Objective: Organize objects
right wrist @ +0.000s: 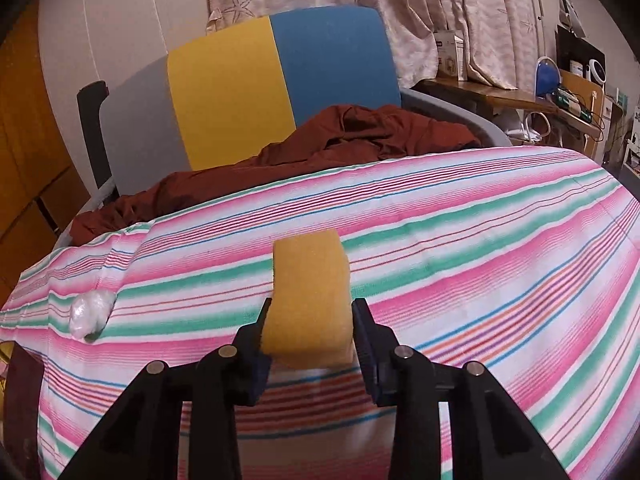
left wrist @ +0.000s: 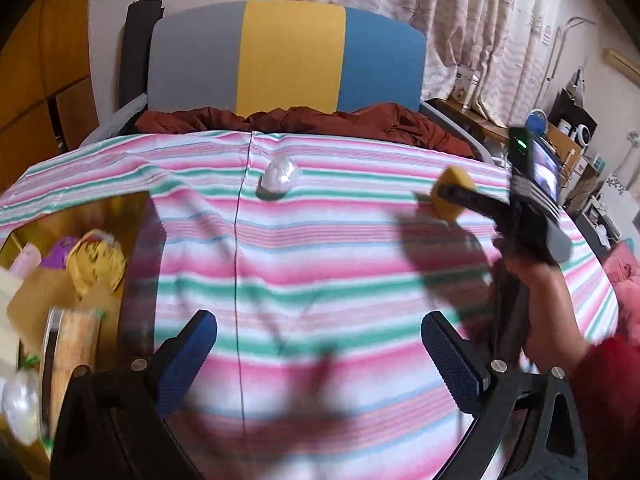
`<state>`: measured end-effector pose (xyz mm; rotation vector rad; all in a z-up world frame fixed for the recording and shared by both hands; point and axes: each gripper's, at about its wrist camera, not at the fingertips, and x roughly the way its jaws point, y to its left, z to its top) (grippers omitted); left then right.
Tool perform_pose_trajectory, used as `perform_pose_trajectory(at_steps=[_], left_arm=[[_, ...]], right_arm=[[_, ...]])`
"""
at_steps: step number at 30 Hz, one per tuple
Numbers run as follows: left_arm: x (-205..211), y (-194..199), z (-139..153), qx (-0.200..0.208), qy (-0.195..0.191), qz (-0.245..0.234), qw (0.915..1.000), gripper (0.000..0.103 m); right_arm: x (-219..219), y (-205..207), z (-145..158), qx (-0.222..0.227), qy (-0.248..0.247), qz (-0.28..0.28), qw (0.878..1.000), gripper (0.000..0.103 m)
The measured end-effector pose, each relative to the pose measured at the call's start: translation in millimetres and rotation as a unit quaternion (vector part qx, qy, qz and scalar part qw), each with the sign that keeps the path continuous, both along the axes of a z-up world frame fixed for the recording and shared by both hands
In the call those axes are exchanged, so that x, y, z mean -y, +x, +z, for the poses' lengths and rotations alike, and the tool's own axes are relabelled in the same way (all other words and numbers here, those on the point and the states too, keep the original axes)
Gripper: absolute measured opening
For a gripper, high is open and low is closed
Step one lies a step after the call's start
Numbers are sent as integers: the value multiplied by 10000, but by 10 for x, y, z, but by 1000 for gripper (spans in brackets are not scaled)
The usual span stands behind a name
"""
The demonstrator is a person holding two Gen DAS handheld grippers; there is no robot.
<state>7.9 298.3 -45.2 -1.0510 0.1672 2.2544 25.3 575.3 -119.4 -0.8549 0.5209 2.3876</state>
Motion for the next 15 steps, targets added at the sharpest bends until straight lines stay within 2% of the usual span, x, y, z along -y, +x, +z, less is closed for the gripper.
perform_pose_trajectory(at_steps=[5, 9, 13, 15], left_arm=[[-349, -425, 14, -373, -288, 210, 9987, 103], [-602, -797, -31, -437, -439, 439, 9971, 103], [-749, -1121, -134, -234, -397, 548, 9974, 103], [-764, -1279, -199, -54, -392, 749, 9964, 103]], right_arm=[[52, 23, 3, 27, 104, -14, 9999, 36], [60, 5, -3, 78, 161, -32, 9998, 36], [60, 30, -1, 11, 181, -61, 9998, 37], [44, 58, 3, -48, 163, -117, 9998, 37]])
